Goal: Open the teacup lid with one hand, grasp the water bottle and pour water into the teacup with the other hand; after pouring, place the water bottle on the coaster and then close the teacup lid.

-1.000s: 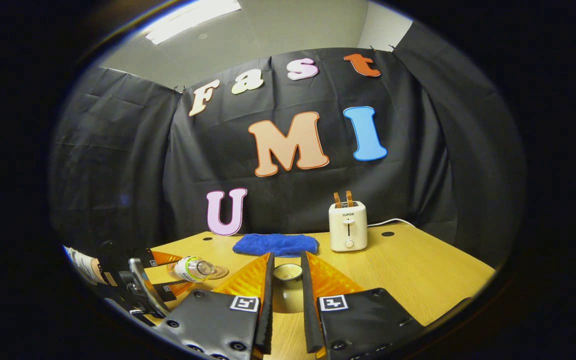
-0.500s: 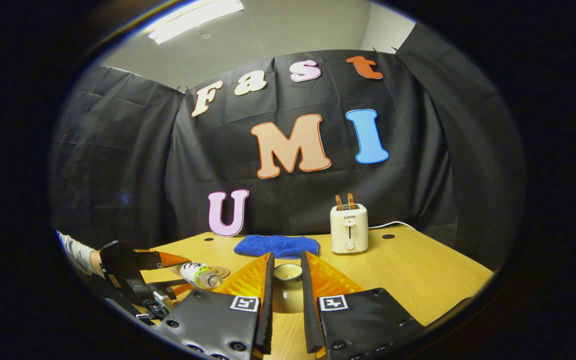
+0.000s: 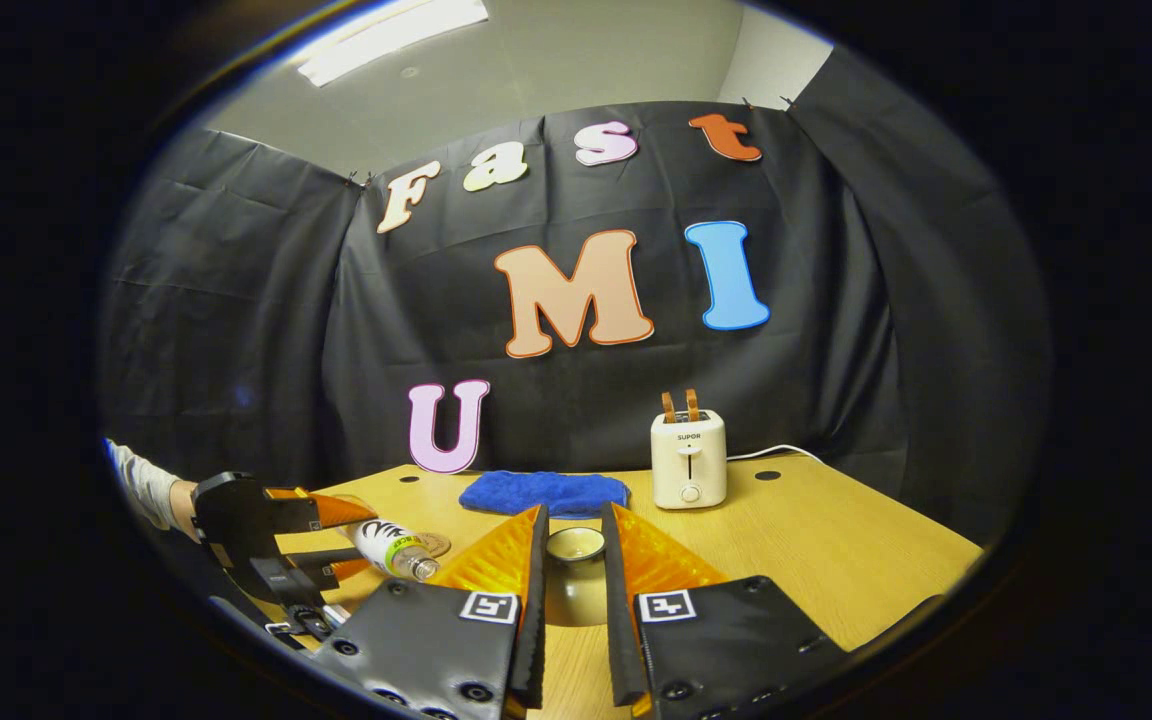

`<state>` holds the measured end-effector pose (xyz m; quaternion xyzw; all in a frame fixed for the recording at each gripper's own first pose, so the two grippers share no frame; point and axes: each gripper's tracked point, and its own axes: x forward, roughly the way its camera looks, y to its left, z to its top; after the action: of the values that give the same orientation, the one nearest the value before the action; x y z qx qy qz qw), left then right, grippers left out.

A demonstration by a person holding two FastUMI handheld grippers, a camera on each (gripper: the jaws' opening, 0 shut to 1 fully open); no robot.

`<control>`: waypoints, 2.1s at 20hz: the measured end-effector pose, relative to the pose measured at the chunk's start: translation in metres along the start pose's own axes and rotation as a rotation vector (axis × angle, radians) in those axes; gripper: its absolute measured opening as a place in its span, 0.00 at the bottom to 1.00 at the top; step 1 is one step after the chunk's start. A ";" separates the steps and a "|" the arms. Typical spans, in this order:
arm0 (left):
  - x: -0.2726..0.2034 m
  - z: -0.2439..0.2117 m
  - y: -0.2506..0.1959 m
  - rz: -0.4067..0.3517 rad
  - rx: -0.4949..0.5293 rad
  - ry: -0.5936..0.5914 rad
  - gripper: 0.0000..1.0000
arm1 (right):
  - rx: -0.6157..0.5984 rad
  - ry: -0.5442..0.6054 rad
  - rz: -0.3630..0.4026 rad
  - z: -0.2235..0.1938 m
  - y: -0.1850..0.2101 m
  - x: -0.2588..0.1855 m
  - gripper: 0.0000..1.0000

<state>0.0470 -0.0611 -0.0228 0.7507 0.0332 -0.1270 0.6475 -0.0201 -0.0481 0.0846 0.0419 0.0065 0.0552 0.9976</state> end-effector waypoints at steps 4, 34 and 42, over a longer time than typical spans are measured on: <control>-0.003 -0.002 0.009 0.008 0.089 0.006 0.55 | -0.007 0.002 0.004 0.000 0.002 0.000 0.31; -0.007 0.011 0.061 0.080 0.417 0.024 0.56 | -0.021 -0.011 0.022 0.003 0.010 -0.001 0.28; 0.001 0.019 0.059 0.082 0.468 0.001 0.56 | -0.031 0.008 0.041 -0.005 0.019 0.001 0.29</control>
<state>0.0574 -0.0891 0.0311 0.8812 -0.0274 -0.1046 0.4603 -0.0214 -0.0287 0.0808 0.0266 0.0088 0.0758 0.9967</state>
